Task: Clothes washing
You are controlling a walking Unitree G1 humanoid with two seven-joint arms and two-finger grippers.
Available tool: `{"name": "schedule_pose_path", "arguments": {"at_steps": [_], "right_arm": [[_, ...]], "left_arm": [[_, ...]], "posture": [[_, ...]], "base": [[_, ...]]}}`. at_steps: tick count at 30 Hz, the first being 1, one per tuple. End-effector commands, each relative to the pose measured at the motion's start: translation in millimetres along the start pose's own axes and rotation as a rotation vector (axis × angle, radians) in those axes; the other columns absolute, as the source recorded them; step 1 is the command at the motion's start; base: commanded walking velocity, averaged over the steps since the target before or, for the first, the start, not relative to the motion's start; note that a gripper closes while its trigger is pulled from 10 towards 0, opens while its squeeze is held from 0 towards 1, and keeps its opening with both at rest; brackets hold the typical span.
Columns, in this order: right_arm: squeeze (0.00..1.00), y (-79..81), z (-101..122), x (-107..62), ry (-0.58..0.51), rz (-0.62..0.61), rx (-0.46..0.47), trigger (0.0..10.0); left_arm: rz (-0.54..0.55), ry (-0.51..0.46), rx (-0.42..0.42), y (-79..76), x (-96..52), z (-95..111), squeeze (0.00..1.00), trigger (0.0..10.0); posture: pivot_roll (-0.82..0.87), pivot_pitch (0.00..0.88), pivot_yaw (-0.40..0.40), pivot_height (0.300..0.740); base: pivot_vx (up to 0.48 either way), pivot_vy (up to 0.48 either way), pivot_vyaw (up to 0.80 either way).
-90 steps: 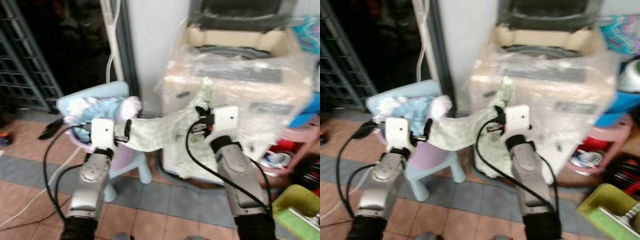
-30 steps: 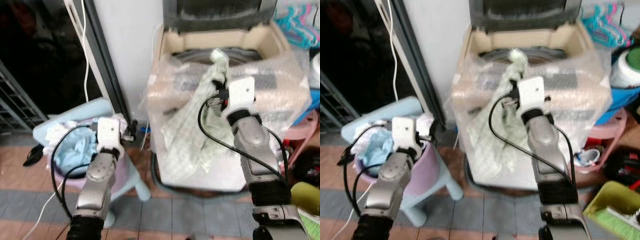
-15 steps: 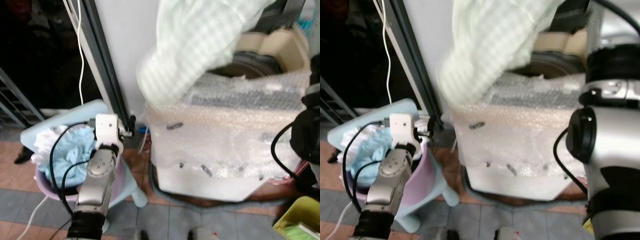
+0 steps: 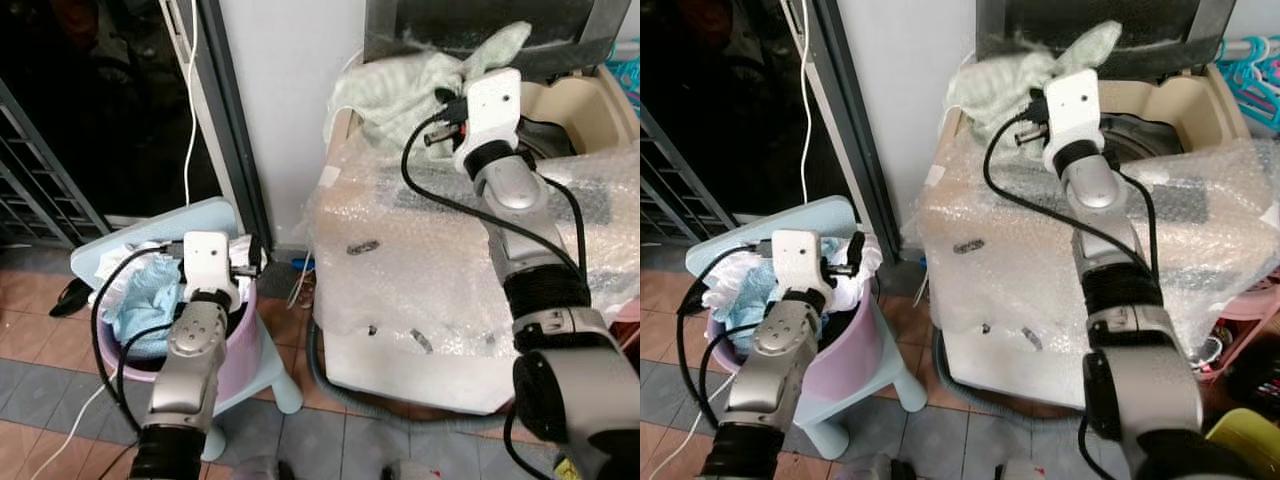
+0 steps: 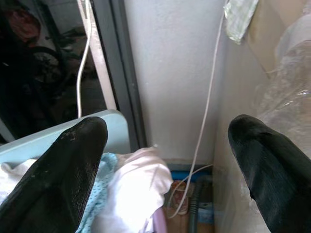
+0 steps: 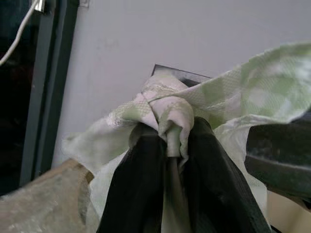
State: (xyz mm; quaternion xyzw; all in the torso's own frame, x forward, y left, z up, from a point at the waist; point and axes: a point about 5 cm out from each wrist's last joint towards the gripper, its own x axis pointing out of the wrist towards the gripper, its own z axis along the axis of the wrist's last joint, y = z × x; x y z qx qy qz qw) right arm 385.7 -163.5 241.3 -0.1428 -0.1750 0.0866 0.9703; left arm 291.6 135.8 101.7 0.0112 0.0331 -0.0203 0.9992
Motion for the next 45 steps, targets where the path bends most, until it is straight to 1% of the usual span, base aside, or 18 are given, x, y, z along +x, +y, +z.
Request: {"name": "schedule_pose_path", "arguments": {"at_steps": [1, 6, 7, 9, 10, 13, 15, 18, 21, 24, 27, 29, 31, 33, 34, 38, 43, 45], "right_arm": [[1.00, 3.5, 4.2, -0.7, -0.011, 0.015, 0.023, 10.0], [1.00, 8.1, 6.4, -7.0, -0.041, -0.009, 0.045, 10.0], [1.00, 10.0, 9.2, -8.4, -0.064, -0.025, 0.074, 10.0], [1.00, 15.3, 5.5, -10.7, -0.030, -0.001, 0.056, 10.0], [1.00, 20.8, -2.2, -14.9, 0.033, 0.013, 0.054, 10.0], [1.00, 24.9, -17.9, -23.6, 0.148, 0.001, 0.080, 10.0], [1.00, 27.1, -24.4, -32.9, 0.172, 0.000, 0.049, 10.0], [1.00, 28.7, -31.0, -43.8, 0.194, -0.028, 0.061, 10.0], [1.00, 35.9, -31.0, -62.1, 0.154, -0.037, 0.070, 10.0], [1.00, 46.9, -23.4, -79.5, 0.111, -0.018, 0.084, 10.0], [1.00, 59.5, -19.7, -94.0, 0.066, 0.039, 0.045, 10.0], [1.00, 72.8, -32.3, -118.4, 0.094, 0.072, 0.036, 10.0], [1.00, 76.6, -41.8, -129.6, 0.121, 0.072, 0.035, 10.0], [1.00, 77.8, -47.2, -135.2, 0.140, 0.067, 0.034, 10.0], [1.00, 75.6, -53.3, -138.6, 0.162, 0.039, 0.059, 10.0], [1.00, 74.5, -54.4, -138.7, 0.153, 0.020, 0.047, 10.0], [1.00, 87.2, -46.8, -137.1, 0.116, 0.090, 0.061, 10.0], [1.00, 91.1, -40.9, -132.8, 0.089, 0.129, 0.067, 10.0]], "left_arm": [[-0.015, -0.004, 0.013, -1.2, 2.9, 2.0, 0.00, 10.0], [-0.009, -0.004, 0.017, -0.4, 3.1, 1.9, 0.00, 10.0], [-0.001, -0.002, 0.016, 1.2, 2.8, 1.6, 0.00, 10.0], [0.002, 0.000, 0.018, 1.9, 2.7, 1.4, 0.00, 10.0], [0.004, -0.001, 0.019, 2.1, 2.5, 1.4, 0.00, 10.0], [0.009, -0.001, 0.019, 2.6, 4.0, 1.7, 0.00, 10.0], [0.013, 0.000, 0.018, 2.9, 4.2, 1.4, 0.00, 10.0], [0.014, 0.001, 0.016, 3.1, 4.5, 1.2, 0.00, 10.0], [0.018, 0.005, 0.011, 3.5, 4.1, 0.6, 0.00, 10.0], [0.025, 0.009, 0.004, 5.2, 2.7, -0.7, 0.00, 10.0], [0.024, 0.013, -0.001, 5.6, 1.6, -1.7, 0.00, 10.0], [0.016, 0.023, -0.007, 4.8, -0.6, -3.7, 0.00, 10.0], [0.010, 0.028, -0.006, 3.7, -2.0, -4.8, 0.00, 10.0], [0.006, 0.031, -0.003, 3.2, -2.3, -5.4, 0.00, 10.0], [0.002, 0.034, -0.001, 3.2, -3.0, -5.6, 0.00, 10.0], [-0.009, 0.036, 0.009, 2.9, -4.3, -5.1, 0.00, 10.0], [-0.008, 0.027, -0.001, 3.7, -4.7, -2.8, 0.00, 10.0], [-0.001, 0.037, -0.008, 4.6, -5.2, -3.6, 0.00, 10.0]], "posture": [[-0.05, 0.000, 0.083, 0.740], [-0.05, 0.000, 0.082, 0.740], [-0.04, 0.000, 0.078, 0.740], [-0.04, 0.000, 0.076, 0.740], [-0.04, 0.000, 0.076, 0.740], [-0.05, 0.000, 0.072, 0.740], [-0.05, 0.000, 0.072, 0.740], [-0.05, 0.000, 0.071, 0.740], [-0.05, 0.000, 0.071, 0.740], [-0.05, 0.000, 0.077, 0.740], [-0.06, 0.000, 0.082, 0.740], [-0.06, 0.000, 0.087, 0.740], [-0.06, 0.003, 0.091, 0.740], [-0.05, 0.010, 0.098, 0.740], [-0.05, 0.015, 0.107, 0.740], [-0.05, 0.022, 0.117, 0.740], [-0.04, 0.025, 0.117, 0.740], [-0.04, 0.026, 0.115, 0.740]], "base": [[0.000, 0.000, 0.00], [0.000, 0.000, 0.00], [0.000, 0.000, 0.00], [0.000, 0.000, 0.00], [0.000, 0.000, 0.00], [0.000, 0.000, 0.00], [0.000, 0.000, 0.00], [0.000, 0.000, 0.00], [0.000, 0.000, 0.00], [0.000, 0.000, 0.00], [0.000, 0.000, 0.00], [0.000, 0.000, 0.00], [0.000, 0.000, 0.00], [0.000, 0.000, 0.00], [0.000, 0.000, 0.00], [0.000, 0.000, 0.00], [0.000, 0.109, 0.00], [0.000, 0.480, 0.00]]}}
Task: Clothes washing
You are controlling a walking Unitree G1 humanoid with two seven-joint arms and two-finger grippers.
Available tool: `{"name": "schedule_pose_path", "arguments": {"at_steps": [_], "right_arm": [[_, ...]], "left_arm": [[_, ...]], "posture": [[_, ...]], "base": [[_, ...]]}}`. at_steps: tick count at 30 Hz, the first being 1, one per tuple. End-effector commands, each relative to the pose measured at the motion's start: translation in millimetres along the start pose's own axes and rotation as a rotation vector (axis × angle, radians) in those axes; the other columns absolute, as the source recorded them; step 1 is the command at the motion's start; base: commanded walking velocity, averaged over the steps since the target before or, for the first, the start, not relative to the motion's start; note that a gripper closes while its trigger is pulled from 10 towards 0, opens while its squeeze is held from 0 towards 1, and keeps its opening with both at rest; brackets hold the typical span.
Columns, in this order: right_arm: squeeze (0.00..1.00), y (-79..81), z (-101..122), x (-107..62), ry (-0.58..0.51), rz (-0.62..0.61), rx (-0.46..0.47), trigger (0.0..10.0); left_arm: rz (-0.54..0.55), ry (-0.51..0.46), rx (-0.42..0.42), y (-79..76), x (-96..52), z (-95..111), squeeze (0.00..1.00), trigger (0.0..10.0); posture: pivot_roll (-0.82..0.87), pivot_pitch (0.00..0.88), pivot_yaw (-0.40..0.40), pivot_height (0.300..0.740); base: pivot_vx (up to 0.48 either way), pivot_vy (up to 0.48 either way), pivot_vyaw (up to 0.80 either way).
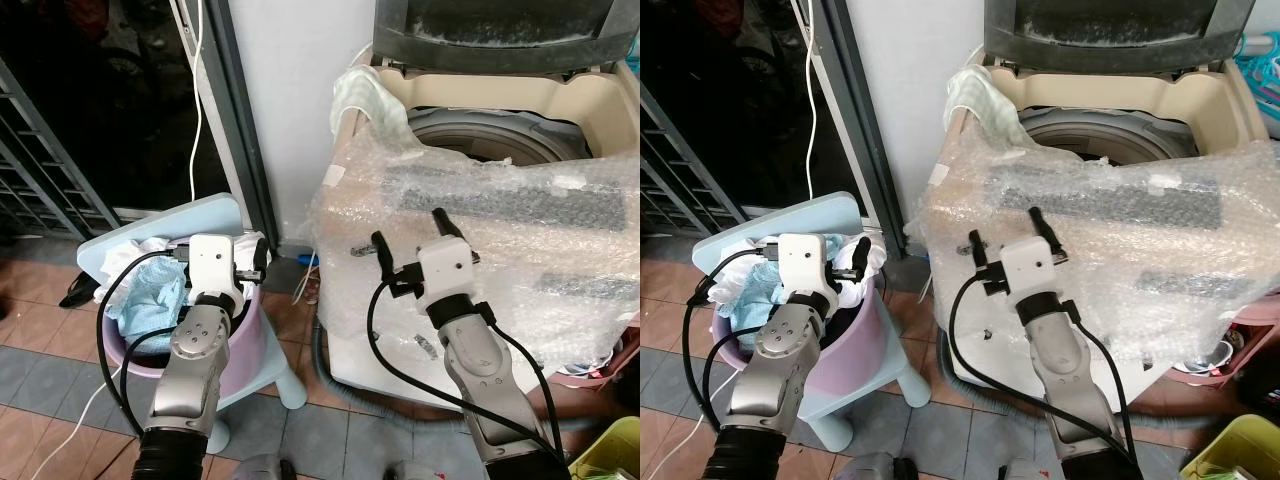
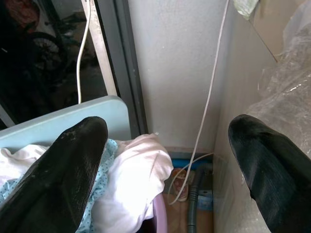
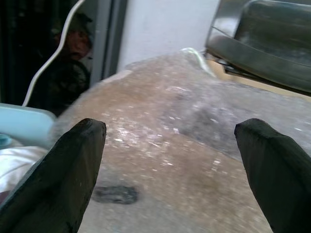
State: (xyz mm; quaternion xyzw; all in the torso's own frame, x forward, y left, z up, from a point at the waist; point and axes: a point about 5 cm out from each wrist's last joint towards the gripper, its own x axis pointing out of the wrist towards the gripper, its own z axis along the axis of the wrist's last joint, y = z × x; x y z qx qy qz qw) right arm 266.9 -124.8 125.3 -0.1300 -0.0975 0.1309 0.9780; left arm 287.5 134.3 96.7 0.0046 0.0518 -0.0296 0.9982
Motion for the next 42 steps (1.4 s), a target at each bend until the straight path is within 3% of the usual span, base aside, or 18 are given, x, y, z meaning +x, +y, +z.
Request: {"name": "schedule_pose_path", "arguments": {"at_steps": [1, 7, 8, 9, 11, 12, 13, 32, 42], "right_arm": [[1.00, 5.0, 10.8, 4.0, -0.049, 0.028, 0.006, 10.0], [1.00, 1.1, 25.3, 19.9, -0.095, 0.060, 0.049, 10.0], [0.86, 0.8, 26.7, 20.9, -0.099, 0.065, 0.045, 10.0], [0.86, 0.7, 27.9, 21.3, -0.103, 0.070, 0.044, 10.0], [0.24, 1.3, 31.0, 21.9, -0.111, 0.079, 0.050, 10.0], [0.24, 1.6, 32.3, 22.1, -0.114, 0.082, 0.051, 10.0], [0.02, 2.9, 34.6, 22.4, -0.121, 0.092, 0.054, 10.0], [0.00, 6.3, 35.4, 23.9, -0.107, 0.154, 0.044, 10.0], [0.00, 11.7, 40.1, 25.0, -0.129, 0.209, 0.018, 10.0]], "left_arm": [[0.018, 0.000, 0.005, 6.3, -1.7, 1.7, 0.00, 10.0], [0.019, -0.014, 0.020, 6.5, -1.9, 3.8, 0.00, 10.0], [0.021, -0.023, 0.023, 6.7, -2.1, 4.8, 0.00, 10.0], [0.021, -0.030, 0.021, 6.7, -2.3, 5.6, 0.00, 10.0], [0.019, -0.043, 0.016, 6.6, -2.8, 7.1, 0.00, 10.0], [0.019, -0.045, 0.018, 6.6, -2.9, 7.5, 0.00, 10.0], [0.020, -0.047, 0.022, 6.5, -2.9, 8.0, 0.00, 10.0], [0.052, -0.051, 0.022, 7.9, -2.2, 8.4, 0.00, 10.0], [0.045, -0.051, 0.026, 7.5, -1.9, 8.6, 0.00, 10.0]], "posture": [[-0.04, 0.026, 0.115, 0.740], [-0.04, 0.022, 0.112, 0.740], [-0.04, 0.020, 0.111, 0.740], [-0.04, 0.020, 0.111, 0.740], [-0.04, 0.020, 0.110, 0.740], [-0.04, 0.019, 0.110, 0.740], [-0.04, 0.019, 0.110, 0.740], [-0.05, 0.014, 0.104, 0.740], [-0.05, 0.014, 0.105, 0.740]], "base": [[0.000, 0.480, 0.00], [0.000, 0.400, 0.00], [0.000, 0.000, 0.00], [0.000, 0.000, 0.00], [0.000, 0.000, 0.00], [0.000, 0.000, 0.00], [0.000, 0.000, 0.00], [0.000, 0.000, -0.02], [0.281, 0.000, 0.41]]}}
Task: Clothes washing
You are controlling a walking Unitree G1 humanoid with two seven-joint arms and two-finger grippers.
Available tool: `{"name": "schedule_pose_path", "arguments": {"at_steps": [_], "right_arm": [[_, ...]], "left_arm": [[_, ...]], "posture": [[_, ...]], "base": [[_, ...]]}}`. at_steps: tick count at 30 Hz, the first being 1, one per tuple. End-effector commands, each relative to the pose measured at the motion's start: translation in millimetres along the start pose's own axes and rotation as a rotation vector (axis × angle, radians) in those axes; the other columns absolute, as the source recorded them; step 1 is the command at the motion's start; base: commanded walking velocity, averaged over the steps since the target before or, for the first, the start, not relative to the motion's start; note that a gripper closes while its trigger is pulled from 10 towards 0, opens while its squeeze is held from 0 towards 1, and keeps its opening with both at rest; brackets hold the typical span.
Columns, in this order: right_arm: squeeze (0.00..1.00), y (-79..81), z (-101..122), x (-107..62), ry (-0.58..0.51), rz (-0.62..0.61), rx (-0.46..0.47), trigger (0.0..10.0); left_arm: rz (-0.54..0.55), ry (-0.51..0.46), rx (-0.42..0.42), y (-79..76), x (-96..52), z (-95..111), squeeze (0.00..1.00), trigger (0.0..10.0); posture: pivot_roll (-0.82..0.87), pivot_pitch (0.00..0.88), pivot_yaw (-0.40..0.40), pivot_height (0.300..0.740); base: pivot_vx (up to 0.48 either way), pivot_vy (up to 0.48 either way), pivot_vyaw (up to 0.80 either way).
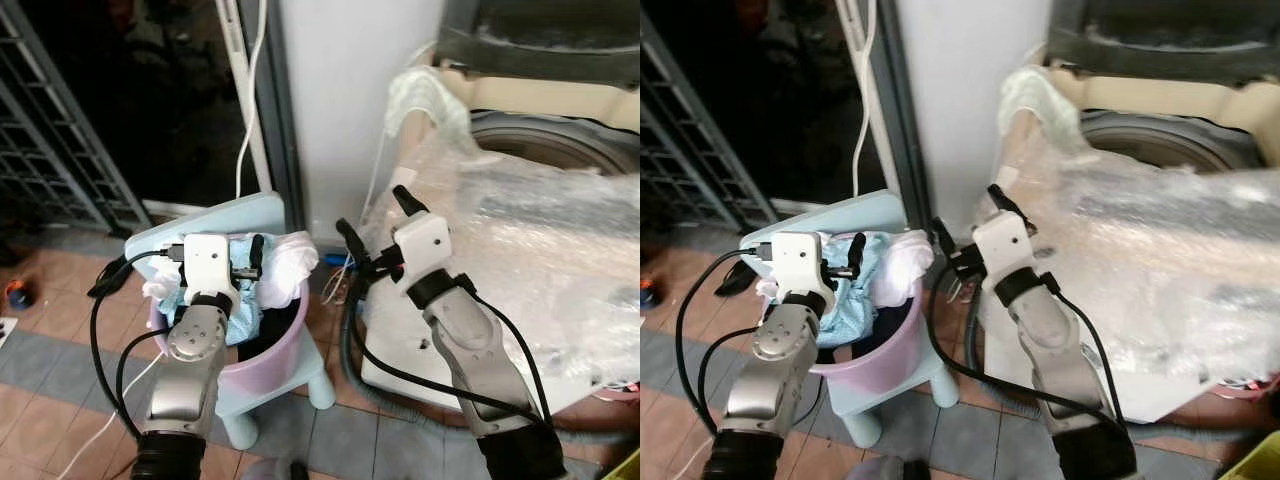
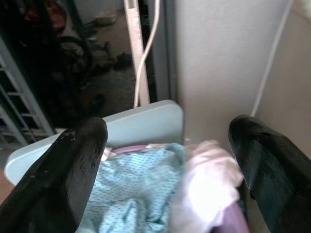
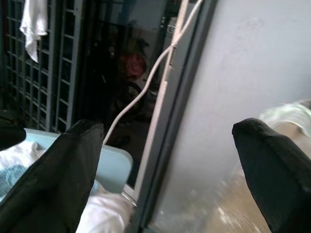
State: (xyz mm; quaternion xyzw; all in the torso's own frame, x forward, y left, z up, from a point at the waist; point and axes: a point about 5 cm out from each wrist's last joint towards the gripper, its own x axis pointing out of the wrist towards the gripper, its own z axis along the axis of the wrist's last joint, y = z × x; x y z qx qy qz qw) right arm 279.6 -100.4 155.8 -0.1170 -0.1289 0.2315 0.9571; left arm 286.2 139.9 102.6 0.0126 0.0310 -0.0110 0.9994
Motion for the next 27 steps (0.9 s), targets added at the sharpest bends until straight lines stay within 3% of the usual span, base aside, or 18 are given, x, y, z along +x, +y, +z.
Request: {"name": "schedule_pose_path", "arguments": {"at_steps": [1, 6, 16, 20, 23, 27], "right_arm": [[0.00, 0.3, 8.2, 2.2, -0.032, 0.019, -0.015, 10.0], [0.00, -7.1, 13.9, 9.0, -0.049, 0.021, -0.050, 10.0], [0.00, -41.3, 29.3, 27.3, -0.066, -0.013, -0.083, 10.0], [0.00, -54.0, 33.5, 36.3, -0.036, -0.011, -0.052, 10.0], [0.00, -76.6, 36.9, 52.3, 0.027, -0.055, -0.003, 10.0], [0.00, -83.2, 35.6, 56.5, 0.051, -0.057, 0.004, 10.0]], "left_arm": [[0.007, -0.010, 0.010, 2.0, 0.6, 2.8, 0.00, 10.0], [0.006, -0.010, 0.008, 1.8, 0.7, 2.6, 0.00, 10.0], [0.019, 0.008, 0.011, 0.8, 1.3, 0.2, 0.00, 10.0], [0.021, 0.006, 0.015, 0.1, -1.6, -0.2, 0.00, 10.0], [0.018, 0.004, 0.014, -0.1, -8.7, -0.7, 0.00, 10.0], [0.036, 0.015, 0.015, 4.3, -13.9, -2.9, 0.00, 10.0]], "posture": [[-0.05, 0.014, 0.105, 0.740], [-0.05, 0.014, 0.105, 0.740], [-0.04, 0.013, 0.098, 0.740], [-0.04, 0.019, 0.095, 0.740], [-0.03, 0.048, 0.081, 0.740], [-0.01, 0.064, 0.072, 0.740]], "base": [[0.281, 0.000, 0.00], [0.169, 0.000, 0.00], [0.000, 0.000, 0.00], [0.000, 0.000, 0.00], [0.000, 0.000, 0.00], [0.000, 0.000, 0.00]]}}
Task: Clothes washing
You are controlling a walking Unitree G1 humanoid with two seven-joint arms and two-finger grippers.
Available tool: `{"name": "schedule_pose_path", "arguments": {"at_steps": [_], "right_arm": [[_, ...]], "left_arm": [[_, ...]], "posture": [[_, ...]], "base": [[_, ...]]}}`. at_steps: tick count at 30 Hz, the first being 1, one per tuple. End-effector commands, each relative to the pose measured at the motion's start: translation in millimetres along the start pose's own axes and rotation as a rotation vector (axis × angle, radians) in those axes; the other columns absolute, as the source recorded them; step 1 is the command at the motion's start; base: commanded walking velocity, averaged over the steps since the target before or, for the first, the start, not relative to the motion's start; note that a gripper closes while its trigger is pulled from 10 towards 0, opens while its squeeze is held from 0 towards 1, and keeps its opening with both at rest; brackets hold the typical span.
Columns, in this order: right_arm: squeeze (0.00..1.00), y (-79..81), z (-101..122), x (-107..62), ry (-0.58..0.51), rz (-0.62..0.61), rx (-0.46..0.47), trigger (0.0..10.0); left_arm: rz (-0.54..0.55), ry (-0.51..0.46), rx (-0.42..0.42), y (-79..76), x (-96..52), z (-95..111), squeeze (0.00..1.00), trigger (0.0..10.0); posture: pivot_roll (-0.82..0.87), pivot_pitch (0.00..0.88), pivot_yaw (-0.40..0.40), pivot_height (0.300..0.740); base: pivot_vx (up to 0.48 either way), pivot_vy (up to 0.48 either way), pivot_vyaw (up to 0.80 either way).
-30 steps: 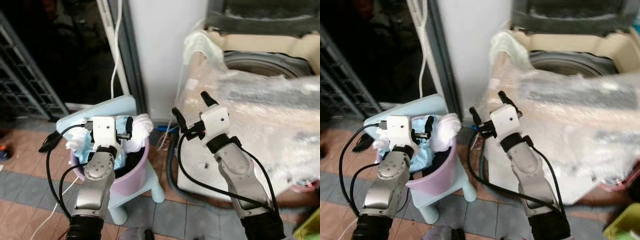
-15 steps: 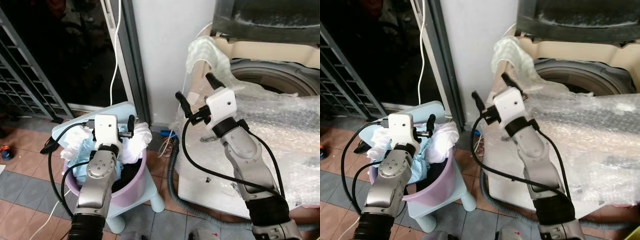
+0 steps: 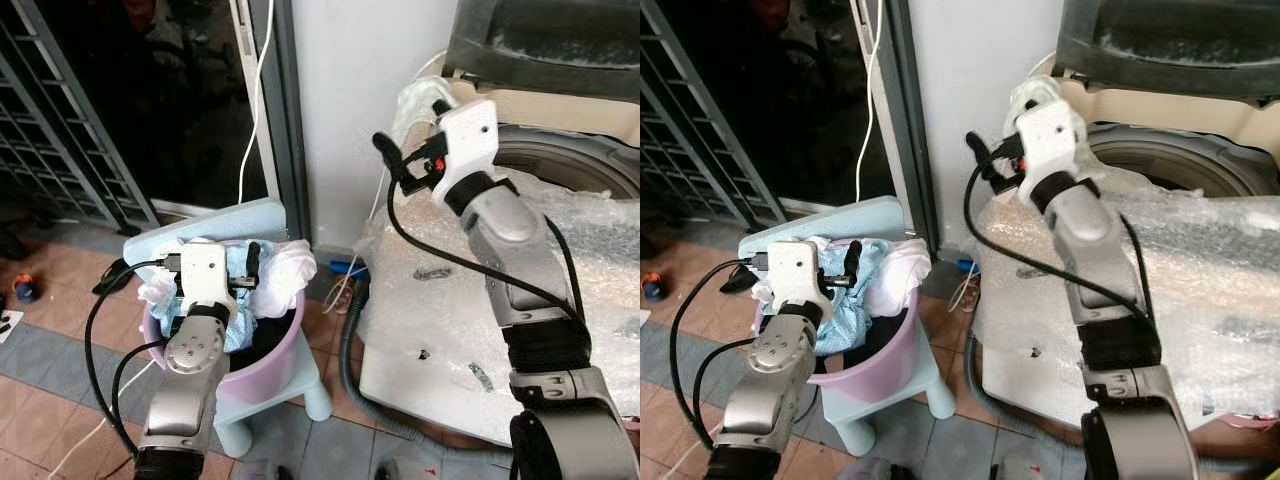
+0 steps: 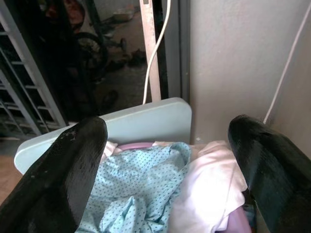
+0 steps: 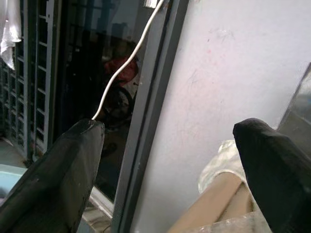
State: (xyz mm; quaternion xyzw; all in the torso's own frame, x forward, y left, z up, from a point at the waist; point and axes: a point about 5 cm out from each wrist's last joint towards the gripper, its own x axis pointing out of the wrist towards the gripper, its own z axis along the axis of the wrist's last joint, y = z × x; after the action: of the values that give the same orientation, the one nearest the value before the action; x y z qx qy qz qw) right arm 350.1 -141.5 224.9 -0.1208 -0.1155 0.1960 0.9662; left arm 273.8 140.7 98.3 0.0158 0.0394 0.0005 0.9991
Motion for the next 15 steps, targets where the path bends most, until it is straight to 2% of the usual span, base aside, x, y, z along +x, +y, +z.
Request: {"name": "schedule_pose_path", "arguments": {"at_steps": [1, 4, 8, 12, 15], "right_arm": [[0.00, 2.8, -1.3, 1.1, 0.006, 0.019, 0.010, 10.0], [0.00, 12.7, -2.4, -6.2, -0.008, 0.048, 0.024, 10.0], [0.00, 20.8, -7.2, -9.6, 0.009, 0.062, 0.052, 10.0], [0.00, 20.0, -6.9, -9.1, 0.008, 0.064, 0.052, 10.0], [0.00, 14.5, -3.3, -7.4, 0.001, 0.059, 0.045, 10.0]], "left_arm": [[0.020, 0.002, 0.008, 5.5, -3.2, 1.4, 0.00, 10.0], [0.028, 0.008, 0.006, 7.6, -6.9, -0.1, 0.00, 10.0], [0.017, 0.000, 0.000, 6.6, -8.0, 2.1, 0.00, 10.0], [0.009, 0.005, 0.001, 5.9, -6.7, 1.4, 0.00, 10.0], [-0.005, 0.003, 0.002, 3.9, -4.9, 2.3, 0.00, 10.0]], "posture": [[-0.01, 0.065, 0.072, 0.740], [-0.01, 0.068, 0.073, 0.740], [-0.01, 0.072, 0.079, 0.740], [-0.01, 0.066, 0.082, 0.740], [-0.02, 0.059, 0.081, 0.740]], "base": [[0.000, 0.000, 0.00], [0.000, 0.000, 0.00], [0.000, 0.000, 0.73], [0.000, 0.000, 0.58], [0.251, 0.000, 0.73]]}}
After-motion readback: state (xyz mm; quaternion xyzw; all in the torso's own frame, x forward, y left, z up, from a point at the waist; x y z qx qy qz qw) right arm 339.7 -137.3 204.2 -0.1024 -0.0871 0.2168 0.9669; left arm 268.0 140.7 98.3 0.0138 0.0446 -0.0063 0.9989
